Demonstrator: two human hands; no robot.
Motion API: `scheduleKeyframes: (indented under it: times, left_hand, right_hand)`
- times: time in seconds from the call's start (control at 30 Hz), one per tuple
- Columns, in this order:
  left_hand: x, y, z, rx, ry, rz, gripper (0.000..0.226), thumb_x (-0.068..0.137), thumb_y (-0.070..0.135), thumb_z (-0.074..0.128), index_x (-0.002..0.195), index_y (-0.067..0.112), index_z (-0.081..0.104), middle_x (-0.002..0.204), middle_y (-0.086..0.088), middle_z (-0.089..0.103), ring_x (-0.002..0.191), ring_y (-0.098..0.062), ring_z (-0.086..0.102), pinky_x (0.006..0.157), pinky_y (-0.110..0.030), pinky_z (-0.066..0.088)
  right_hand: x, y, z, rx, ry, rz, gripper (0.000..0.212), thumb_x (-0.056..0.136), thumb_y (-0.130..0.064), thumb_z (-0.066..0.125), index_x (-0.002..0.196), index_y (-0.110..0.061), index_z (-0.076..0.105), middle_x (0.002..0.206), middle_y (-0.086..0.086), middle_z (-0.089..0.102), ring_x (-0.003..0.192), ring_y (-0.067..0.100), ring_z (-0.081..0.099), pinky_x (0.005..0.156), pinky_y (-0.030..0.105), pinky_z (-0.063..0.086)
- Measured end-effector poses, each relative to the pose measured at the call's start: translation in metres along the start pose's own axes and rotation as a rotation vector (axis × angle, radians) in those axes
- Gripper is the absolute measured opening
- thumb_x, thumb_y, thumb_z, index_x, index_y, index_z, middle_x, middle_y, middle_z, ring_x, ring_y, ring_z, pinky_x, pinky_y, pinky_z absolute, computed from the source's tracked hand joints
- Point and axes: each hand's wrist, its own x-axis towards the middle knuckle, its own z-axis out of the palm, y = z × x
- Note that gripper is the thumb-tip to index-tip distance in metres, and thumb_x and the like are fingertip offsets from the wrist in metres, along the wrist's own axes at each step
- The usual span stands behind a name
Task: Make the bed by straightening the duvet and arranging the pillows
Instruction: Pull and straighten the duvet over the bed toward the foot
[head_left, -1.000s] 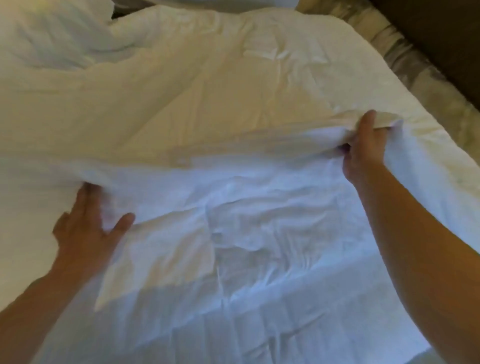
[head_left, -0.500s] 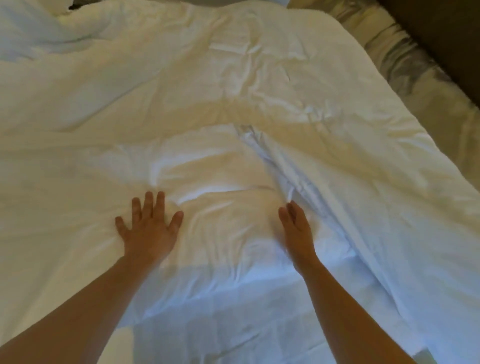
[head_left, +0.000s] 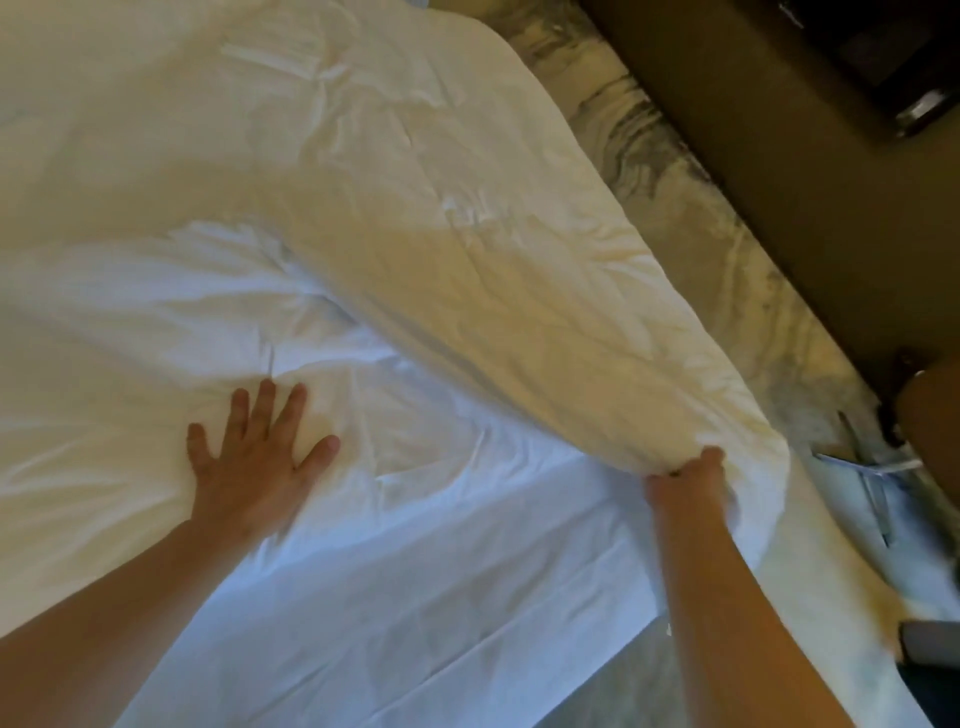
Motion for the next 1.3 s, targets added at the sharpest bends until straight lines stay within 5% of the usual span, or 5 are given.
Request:
scheduleKeyframes:
  times: [0.3,0.57,0.83,1.17,1.3]
  left_hand:
    - [0.036,0.089,0.005,-0.084,0.144,0.028,0.086,0.083,0.084,-0.001,0.161,0.049,-0.004,0.174,0.009,-0.004,0.161,-0.019,-0.004,0.122,-0.061,0.005]
    - [0.132,0.243,0.073,-0.111,0.281,-0.26,0.09,0.085,0.084,0.003,0.164,0.041,0.005,0.174,-0.001,0.006,0.16,-0.026,0.006,0.119,-0.069,0.002]
    - [0.148,0.27,0.1,-0.079,0.334,-0.453,0.094,0.087,0.086,0.007,0.165,0.033,0.004,0.174,-0.007,0.007,0.16,-0.025,0.006,0.119,-0.07,0.002]
    - [0.123,0.361,0.098,-0.326,0.195,-0.513,0.09,0.09,0.08,0.016,0.165,0.034,0.0,0.174,-0.004,-0.003,0.16,-0.022,-0.003,0.122,-0.067,-0.002]
    - [0.099,0.421,0.125,-0.293,0.144,-0.327,0.083,0.09,0.084,0.016,0.161,0.048,-0.006,0.174,-0.002,-0.007,0.16,-0.023,-0.002,0.119,-0.069,0.001]
  right_hand:
    - [0.015,-0.257,0.161,-0.288,-0.386,-0.83,0.08,0.092,-0.067,0.046,0.16,-0.029,0.032,0.159,0.004,0.043,0.146,0.028,0.04,0.124,0.049,0.03]
    - [0.205,-0.167,0.292,-1.513,-0.847,-1.203,0.077,0.092,-0.078,0.011,0.161,-0.046,0.017,0.175,-0.009,0.0,0.16,0.033,0.005,0.122,0.063,0.012]
    - [0.276,-0.149,0.254,-1.25,-0.944,-1.294,0.059,0.104,-0.063,0.024,0.161,-0.049,0.019,0.174,-0.013,0.01,0.161,0.016,0.006,0.123,0.05,0.011]
    - [0.401,-0.166,0.139,-1.215,-0.405,-0.724,0.096,0.089,-0.083,0.029,0.164,-0.024,0.02,0.169,0.011,0.027,0.153,0.033,0.029,0.119,0.061,0.02]
    - [0.413,-0.168,0.105,-0.691,-0.495,-0.223,0.093,0.084,-0.079,0.058,0.133,-0.001,0.06,0.121,0.021,0.067,0.105,0.04,0.063,0.08,0.044,0.053]
